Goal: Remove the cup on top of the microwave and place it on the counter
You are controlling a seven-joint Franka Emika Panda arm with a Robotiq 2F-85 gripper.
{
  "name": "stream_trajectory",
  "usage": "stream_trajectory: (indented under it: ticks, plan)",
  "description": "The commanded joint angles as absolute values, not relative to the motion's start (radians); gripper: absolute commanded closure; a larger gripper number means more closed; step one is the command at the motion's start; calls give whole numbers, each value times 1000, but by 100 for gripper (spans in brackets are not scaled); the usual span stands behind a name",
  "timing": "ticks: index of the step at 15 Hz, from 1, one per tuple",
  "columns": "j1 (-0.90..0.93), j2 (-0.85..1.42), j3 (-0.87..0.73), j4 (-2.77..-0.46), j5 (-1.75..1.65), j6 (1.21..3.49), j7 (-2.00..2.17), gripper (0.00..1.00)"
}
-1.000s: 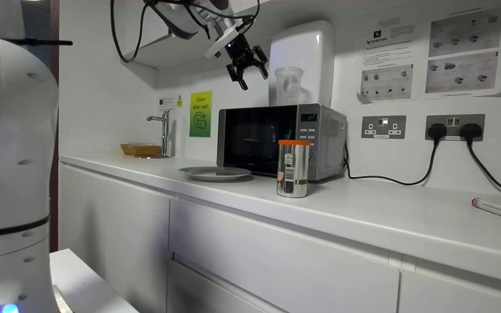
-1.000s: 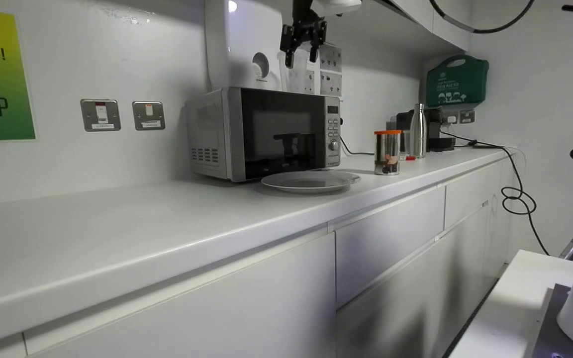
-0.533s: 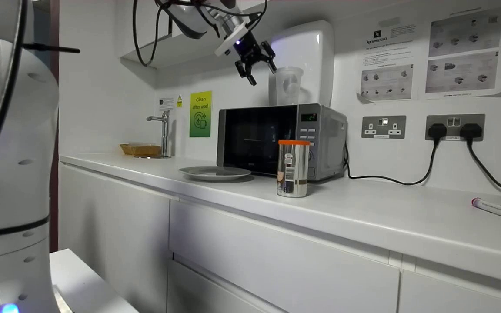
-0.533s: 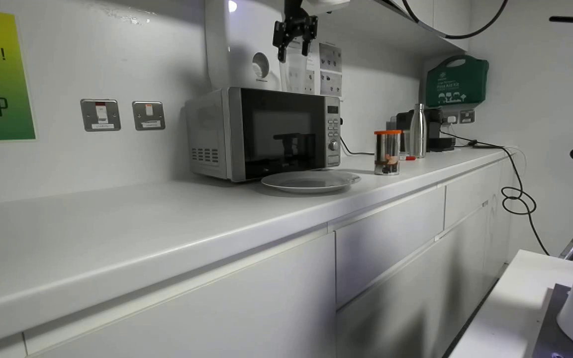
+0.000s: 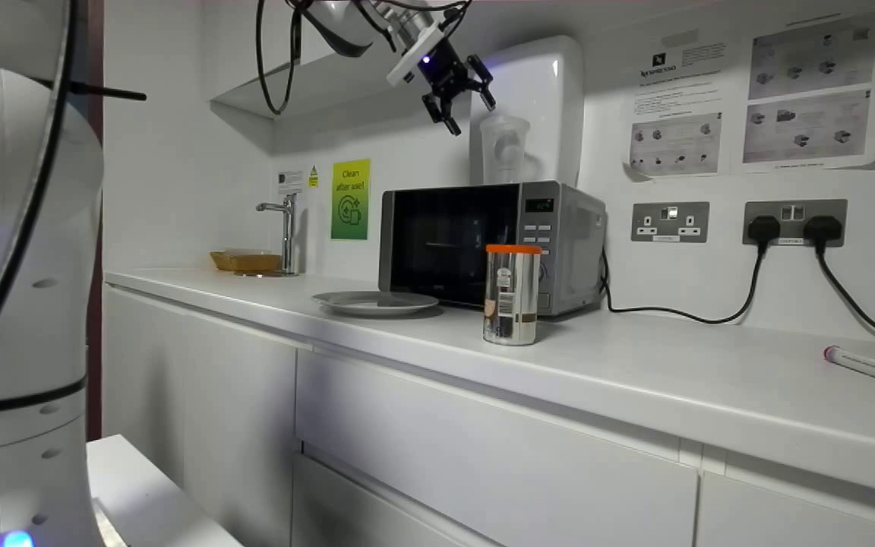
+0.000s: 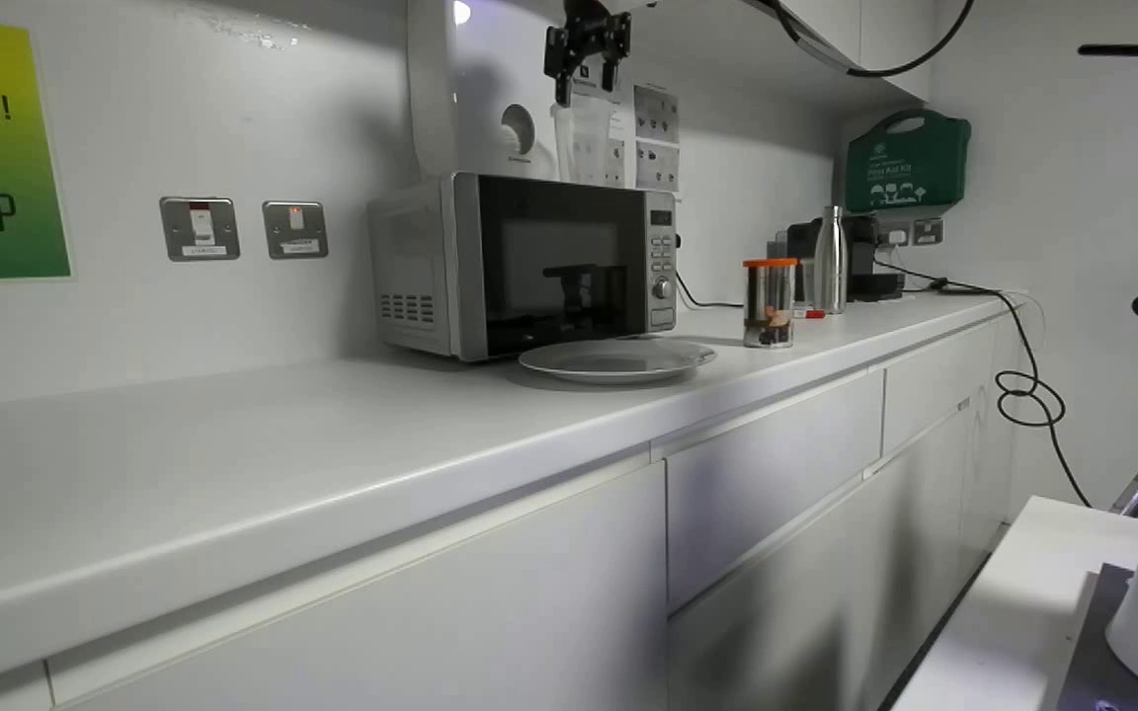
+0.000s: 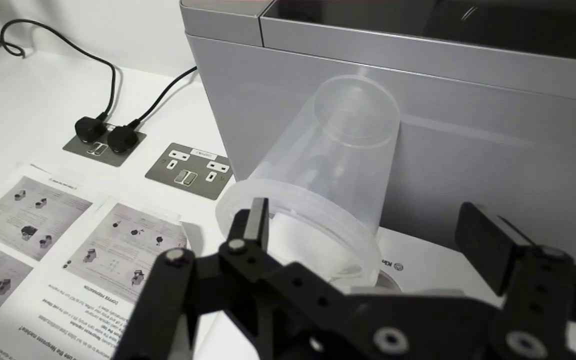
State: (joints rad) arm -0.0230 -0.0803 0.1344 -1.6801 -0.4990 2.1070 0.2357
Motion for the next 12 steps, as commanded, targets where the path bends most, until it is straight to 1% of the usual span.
stream_trajectory:
  ticks: [1, 12]
  plan:
    - [1, -19, 115, -1574, -497, 2039, 184, 0]
    - [36, 93, 88, -1453, -456, 1984, 102, 0]
